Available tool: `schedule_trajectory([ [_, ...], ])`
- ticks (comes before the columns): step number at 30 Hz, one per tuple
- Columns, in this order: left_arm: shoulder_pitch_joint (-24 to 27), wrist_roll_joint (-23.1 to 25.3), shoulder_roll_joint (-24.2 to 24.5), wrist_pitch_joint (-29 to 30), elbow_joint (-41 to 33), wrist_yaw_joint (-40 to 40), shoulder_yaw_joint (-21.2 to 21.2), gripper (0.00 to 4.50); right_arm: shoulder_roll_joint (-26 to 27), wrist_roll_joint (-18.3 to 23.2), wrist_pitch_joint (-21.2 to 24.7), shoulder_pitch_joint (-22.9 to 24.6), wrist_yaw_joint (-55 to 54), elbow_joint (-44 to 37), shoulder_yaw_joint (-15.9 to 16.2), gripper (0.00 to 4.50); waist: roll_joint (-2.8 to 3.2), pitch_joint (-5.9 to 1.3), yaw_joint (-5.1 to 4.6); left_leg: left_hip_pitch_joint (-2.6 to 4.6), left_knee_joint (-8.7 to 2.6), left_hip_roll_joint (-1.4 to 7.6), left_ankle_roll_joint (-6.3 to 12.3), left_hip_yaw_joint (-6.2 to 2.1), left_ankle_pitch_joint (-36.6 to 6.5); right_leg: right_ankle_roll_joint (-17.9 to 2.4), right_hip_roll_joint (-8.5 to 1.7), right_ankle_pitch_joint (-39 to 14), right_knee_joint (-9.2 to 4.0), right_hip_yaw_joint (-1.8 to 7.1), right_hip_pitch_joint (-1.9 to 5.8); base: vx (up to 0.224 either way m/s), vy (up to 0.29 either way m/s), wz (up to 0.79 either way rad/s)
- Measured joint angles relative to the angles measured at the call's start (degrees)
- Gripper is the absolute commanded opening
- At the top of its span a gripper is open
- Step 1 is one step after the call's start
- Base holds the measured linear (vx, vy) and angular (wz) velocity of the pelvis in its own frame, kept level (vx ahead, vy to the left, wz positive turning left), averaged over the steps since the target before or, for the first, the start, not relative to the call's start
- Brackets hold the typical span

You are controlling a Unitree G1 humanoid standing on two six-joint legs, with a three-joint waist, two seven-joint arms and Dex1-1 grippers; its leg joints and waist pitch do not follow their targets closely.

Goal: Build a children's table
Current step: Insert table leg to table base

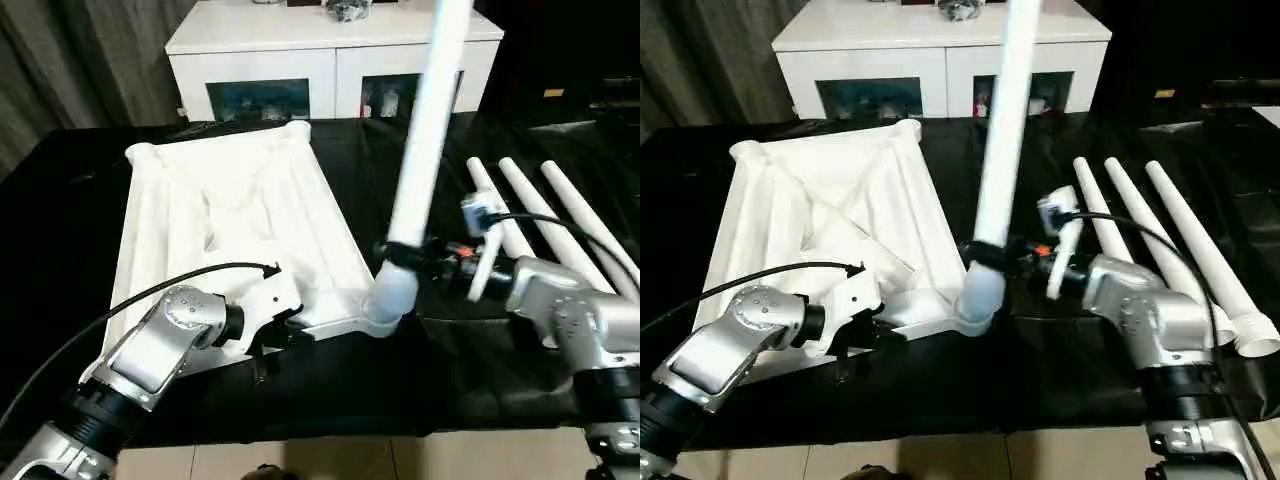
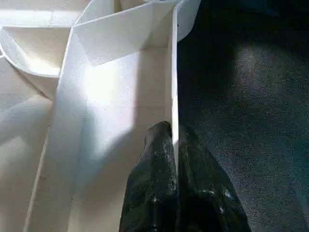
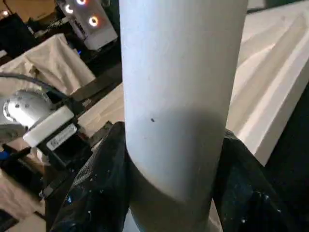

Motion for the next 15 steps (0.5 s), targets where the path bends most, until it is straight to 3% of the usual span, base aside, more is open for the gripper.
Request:
schedule_trajectory([
  [7,0.0,0.0,0.0,0.3,-0.2,0.2,0.0,0.00,2.1,-0.6,-1.0,-0.1,-0.2,4.1,0.0,1.84,-0.01,0.00,0.07,-0.01,0.00,0.01,0.00,0.03,0.0,0.0,0.00,0.0,0.00,0.02,-0.02,0.000,0.000,0.00],
  [15,0.0,0.0,0.1,0.6,-0.2,-0.1,0.2,0.00,4.8,-2.4,-5.8,-0.1,-2.4,8.1,-1.1,1.84,-0.07,-0.01,-0.01,-0.02,-0.01,0.03,0.00,0.04,0.0,0.0,0.00,0.0,0.00,0.01,-0.06,0.000,0.000,0.00],
])
